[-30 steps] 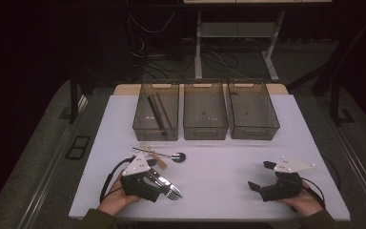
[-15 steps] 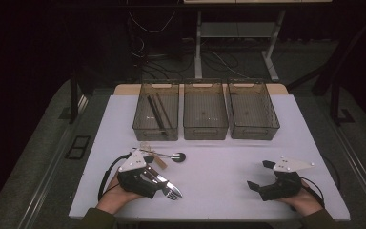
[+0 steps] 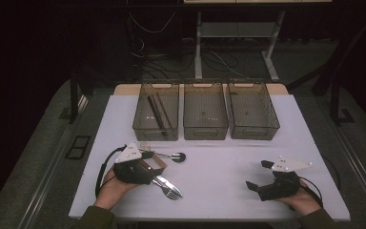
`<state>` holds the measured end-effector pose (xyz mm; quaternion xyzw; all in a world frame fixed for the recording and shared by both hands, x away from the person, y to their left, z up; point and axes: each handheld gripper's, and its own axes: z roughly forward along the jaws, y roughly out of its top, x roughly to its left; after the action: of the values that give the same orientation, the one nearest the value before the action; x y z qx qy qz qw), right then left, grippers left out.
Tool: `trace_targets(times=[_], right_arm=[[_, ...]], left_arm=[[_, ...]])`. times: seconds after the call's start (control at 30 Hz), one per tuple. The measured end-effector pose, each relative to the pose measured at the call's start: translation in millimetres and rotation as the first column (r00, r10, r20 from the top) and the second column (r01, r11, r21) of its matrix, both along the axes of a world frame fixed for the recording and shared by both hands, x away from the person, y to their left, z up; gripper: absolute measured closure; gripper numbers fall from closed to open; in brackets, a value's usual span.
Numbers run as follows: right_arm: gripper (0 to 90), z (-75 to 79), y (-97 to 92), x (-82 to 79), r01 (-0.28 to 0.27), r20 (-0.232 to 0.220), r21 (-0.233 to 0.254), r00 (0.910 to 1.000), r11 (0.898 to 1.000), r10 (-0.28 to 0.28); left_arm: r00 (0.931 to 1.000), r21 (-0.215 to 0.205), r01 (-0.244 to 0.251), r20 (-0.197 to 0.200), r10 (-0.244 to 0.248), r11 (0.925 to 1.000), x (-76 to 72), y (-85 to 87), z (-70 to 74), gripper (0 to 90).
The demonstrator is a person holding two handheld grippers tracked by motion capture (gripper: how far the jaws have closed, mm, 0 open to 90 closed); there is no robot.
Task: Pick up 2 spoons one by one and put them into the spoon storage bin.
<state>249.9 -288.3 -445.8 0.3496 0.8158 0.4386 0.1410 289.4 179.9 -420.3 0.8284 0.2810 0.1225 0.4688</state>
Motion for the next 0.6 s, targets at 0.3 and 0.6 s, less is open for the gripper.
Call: trace_targets(times=[0.3, 0.6], right_arm=[[3.1, -0.3, 0.8, 0.5, 0.002, 0.001, -0.001, 1.0000, 1.000, -0.002], [3.1, -0.2, 0.7, 0.9, 0.000, 0.004, -0.001, 1.0000, 1.000, 0.000]], left_arm=[[0.9962, 0.081, -0.084, 0.028, 0.082, 0.9931, 19.8, 6.1, 5.9, 60.3], [0.9844, 0.164, -0.175, 0.010, 0.176, 0.9709, 50.8, 22.7, 6.0, 89.3]])
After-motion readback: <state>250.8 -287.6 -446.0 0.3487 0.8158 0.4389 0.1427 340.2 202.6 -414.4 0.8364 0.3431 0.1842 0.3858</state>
